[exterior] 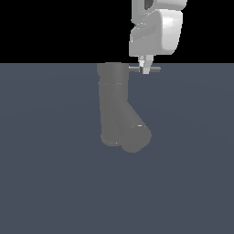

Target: Turn on the faucet by rotating a designated handle.

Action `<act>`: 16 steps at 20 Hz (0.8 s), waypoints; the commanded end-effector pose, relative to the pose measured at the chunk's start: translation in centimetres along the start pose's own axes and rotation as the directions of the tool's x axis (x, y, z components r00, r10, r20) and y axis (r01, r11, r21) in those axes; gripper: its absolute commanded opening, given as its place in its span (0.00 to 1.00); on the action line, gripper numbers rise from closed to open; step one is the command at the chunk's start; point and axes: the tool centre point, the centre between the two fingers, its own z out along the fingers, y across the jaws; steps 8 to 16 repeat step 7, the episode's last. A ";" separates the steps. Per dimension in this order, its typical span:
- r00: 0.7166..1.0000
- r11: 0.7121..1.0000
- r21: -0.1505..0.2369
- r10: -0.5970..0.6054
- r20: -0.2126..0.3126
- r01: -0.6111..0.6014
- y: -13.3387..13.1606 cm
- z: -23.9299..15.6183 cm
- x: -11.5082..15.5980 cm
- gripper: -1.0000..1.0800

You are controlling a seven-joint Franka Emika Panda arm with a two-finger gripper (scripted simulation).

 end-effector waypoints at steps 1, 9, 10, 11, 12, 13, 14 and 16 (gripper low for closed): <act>0.999 0.999 0.007 0.046 -0.006 -0.046 0.2 0.0 2.9 0.00; 0.999 0.999 0.007 0.050 -0.006 -0.050 -0.5 0.0 3.9 0.00; 0.999 0.999 0.007 0.050 -0.006 -0.050 -0.5 0.0 3.9 0.00; 0.999 0.999 0.007 0.050 -0.006 -0.050 -0.5 0.0 3.9 0.00; 0.999 0.999 0.007 0.050 -0.006 -0.050 -0.5 0.0 3.9 0.00; 0.999 0.999 0.007 0.050 -0.006 -0.050 -0.5 0.0 3.9 0.00; 0.999 0.999 0.007 0.050 -0.006 -0.050 -0.5 0.0 3.9 0.00; 0.999 0.999 0.007 0.050 -0.006 -0.050 -0.5 0.0 3.9 0.00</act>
